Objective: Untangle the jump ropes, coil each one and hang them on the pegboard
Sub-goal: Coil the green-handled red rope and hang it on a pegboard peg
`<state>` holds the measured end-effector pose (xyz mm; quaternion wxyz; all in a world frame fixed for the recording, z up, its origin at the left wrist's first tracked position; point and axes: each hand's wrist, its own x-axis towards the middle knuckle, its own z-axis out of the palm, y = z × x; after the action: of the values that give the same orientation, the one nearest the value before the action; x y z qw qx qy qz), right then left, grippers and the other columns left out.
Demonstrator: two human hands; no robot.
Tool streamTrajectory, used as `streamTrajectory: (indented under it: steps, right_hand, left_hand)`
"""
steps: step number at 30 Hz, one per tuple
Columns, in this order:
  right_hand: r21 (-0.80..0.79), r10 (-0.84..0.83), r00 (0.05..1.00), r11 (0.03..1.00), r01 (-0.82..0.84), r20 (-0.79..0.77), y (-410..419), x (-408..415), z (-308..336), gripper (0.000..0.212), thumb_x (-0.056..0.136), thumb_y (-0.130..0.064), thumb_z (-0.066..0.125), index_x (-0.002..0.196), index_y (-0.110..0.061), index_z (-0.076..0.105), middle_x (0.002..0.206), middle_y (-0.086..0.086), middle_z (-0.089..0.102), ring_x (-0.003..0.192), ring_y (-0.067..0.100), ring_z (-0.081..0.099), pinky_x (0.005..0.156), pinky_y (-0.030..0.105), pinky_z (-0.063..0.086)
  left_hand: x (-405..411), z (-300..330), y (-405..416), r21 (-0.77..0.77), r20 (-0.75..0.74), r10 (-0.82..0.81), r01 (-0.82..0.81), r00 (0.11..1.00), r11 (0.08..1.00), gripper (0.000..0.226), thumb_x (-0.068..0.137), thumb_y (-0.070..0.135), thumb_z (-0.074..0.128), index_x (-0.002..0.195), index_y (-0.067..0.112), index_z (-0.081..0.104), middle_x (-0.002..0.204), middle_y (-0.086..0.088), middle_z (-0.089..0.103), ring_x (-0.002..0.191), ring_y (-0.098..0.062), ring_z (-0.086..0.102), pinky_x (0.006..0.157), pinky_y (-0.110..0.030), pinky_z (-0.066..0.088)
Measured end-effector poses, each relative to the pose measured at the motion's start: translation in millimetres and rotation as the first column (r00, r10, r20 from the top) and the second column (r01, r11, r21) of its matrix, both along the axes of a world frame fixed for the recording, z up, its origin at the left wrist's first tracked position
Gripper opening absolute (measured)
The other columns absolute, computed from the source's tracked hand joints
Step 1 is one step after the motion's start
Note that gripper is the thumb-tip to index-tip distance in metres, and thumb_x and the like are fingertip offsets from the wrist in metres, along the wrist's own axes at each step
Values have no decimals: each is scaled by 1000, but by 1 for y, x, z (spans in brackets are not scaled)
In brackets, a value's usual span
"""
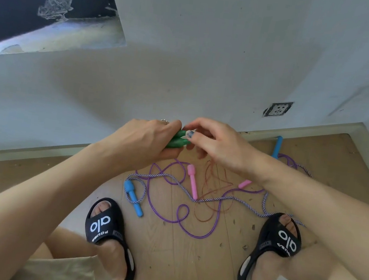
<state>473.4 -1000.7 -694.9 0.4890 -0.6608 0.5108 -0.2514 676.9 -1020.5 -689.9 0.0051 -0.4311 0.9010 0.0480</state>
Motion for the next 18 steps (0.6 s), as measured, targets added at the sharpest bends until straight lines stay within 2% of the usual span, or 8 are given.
streamTrajectory:
  steps: [3, 5, 7, 10, 14, 18]
  right_hand:
    - [-113, -59, 994, 992, 49, -87, 5, 8, -7, 22, 101, -31, 52, 82, -22, 58, 64, -10, 51, 55, 2, 42, 55, 17, 33]
    - [-103, -65, 994, 993, 55, -88, 4, 7, -7, 33, 102, -31, 51, 69, -25, 50, 58, -10, 40, 51, 4, 34, 51, 19, 27]
    - [-60, -65, 997, 996, 62, -48, 3, 6, -6, 38, 102, -29, 51, 65, -24, 47, 53, -12, 37, 46, 4, 31, 48, 19, 25]
    - [22, -106, 992, 994, 105, 61, 2, 5, -10, 39, 103, -29, 49, 66, -18, 46, 47, -15, 37, 46, 6, 28, 46, 19, 24]
    - [79, -131, 981, 990, 121, 143, -3, 1, -13, 34, 104, -33, 48, 76, -12, 51, 50, -16, 38, 52, 12, 27, 48, 26, 23]
    - [14, -141, 982, 990, 140, 127, -3, -1, -10, 29, 103, -32, 49, 82, -13, 55, 48, -13, 39, 44, 2, 31, 44, 12, 26]
  left_hand:
    - [-4, -2, 2, 2, -34, -22, 22, 999, 1000, 33, 95, 44, 52, 96, 12, 43, 72, 3, 43, 61, -29, 48, 53, -32, 28]
    - [-4, -3, 2, -22, -66, -39, 37, 997, 999, 34, 94, 45, 53, 93, 13, 42, 71, 3, 43, 58, -28, 47, 48, -32, 25]
    - [-2, -2, 2, -67, -77, -41, 36, 996, 997, 34, 93, 46, 54, 93, 14, 43, 71, 5, 44, 56, -26, 46, 47, -31, 26]
    - [0, -3, 3, -133, -77, -13, 3, 997, 991, 30, 95, 43, 55, 95, 15, 44, 75, 6, 45, 56, -25, 43, 48, -30, 29]
    - [-3, -3, 3, -148, -86, 49, -61, 995, 987, 25, 96, 40, 53, 93, 17, 43, 68, 5, 42, 53, -28, 42, 48, -29, 30]
    - [-7, 3, 1, -64, -74, 97, -102, 993, 993, 24, 96, 36, 54, 88, 19, 39, 67, 0, 48, 56, -31, 46, 50, -33, 37]
